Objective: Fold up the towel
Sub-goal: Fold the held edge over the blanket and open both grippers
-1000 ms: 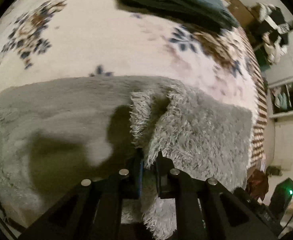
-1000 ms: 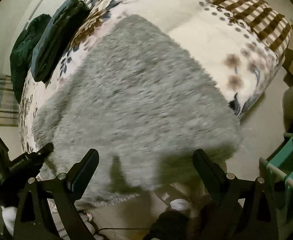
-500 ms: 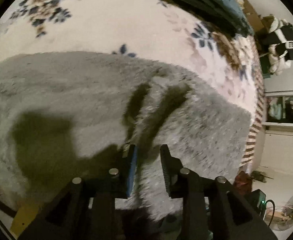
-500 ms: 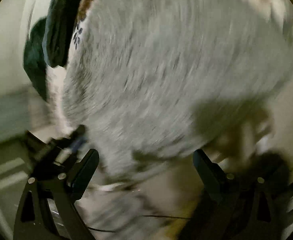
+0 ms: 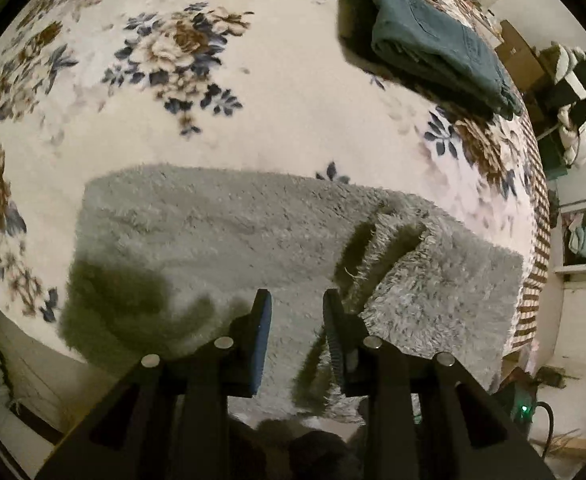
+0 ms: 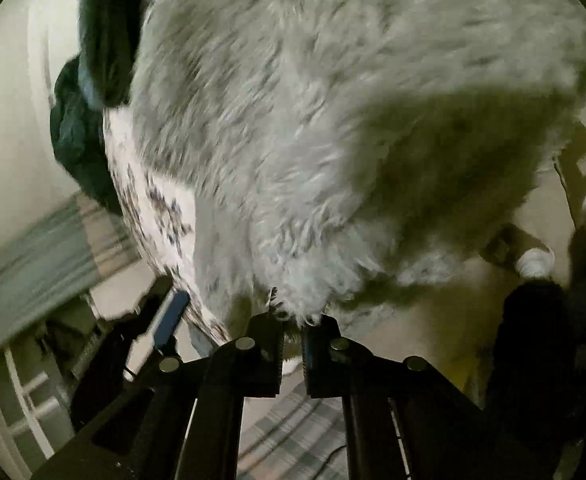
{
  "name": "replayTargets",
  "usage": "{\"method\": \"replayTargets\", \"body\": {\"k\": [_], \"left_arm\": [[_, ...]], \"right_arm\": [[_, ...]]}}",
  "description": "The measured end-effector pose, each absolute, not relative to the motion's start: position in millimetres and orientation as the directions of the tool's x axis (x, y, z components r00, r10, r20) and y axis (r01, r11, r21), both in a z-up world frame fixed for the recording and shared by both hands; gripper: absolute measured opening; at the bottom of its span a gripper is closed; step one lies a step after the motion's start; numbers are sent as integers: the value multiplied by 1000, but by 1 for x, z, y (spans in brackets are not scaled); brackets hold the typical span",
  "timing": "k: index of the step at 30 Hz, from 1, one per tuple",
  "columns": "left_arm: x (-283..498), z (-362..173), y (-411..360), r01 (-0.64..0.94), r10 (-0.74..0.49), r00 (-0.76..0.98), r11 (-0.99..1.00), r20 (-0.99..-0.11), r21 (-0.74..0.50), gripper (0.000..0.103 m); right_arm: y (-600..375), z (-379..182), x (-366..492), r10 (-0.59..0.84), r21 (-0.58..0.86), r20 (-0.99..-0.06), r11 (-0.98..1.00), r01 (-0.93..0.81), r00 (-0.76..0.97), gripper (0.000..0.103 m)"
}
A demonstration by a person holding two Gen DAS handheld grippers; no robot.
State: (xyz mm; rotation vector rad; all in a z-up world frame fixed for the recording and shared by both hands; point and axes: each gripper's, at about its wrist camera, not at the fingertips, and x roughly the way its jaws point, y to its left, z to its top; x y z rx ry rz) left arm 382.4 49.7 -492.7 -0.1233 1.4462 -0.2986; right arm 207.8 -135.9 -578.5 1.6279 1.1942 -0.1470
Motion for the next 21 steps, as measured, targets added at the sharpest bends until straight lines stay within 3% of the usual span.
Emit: {"method": "replayTargets", "body": {"k": [3,5,7,8,9,15,17,18,21], "left_arm": [[384,-502,42,141,-314,73,943,-947,-302,29],[383,-514,27,176,-345,35,926,-938,-334,41],[378,-526,11,197,-401,-6,898,-916,-394,57],[375,-532,2,207,-417,-24,887,-909,-413,60],[371,-539,-7,219,-420,-42,882,-907,-418,63],[362,-596,-47,223,-365,-108,897,-925,-381,63],[360,-596,-43,195,-401,-77,892,-913,-408,44],[359,-593,-42,199,-415,-68,885,-907,-420,17],[348,-572,-31,212,-419,-5,887,-908,-411,16]], "right_arm": [[-126,-590,216,609,643,-647,114,757,458,9],[-128,-599,221,599,607,-696,195,770,397,13],[-136,-602,218,618,606,-688,199,771,381,42],[-142,-600,214,619,608,-689,208,767,378,73],[-149,-597,209,612,610,-695,222,761,378,85],[-210,-568,172,532,582,-766,333,742,362,86],[-229,-561,158,492,554,-794,345,758,356,86],[-239,-559,153,475,540,-805,342,769,355,86],[-260,-555,142,425,503,-835,335,796,349,86]]}}
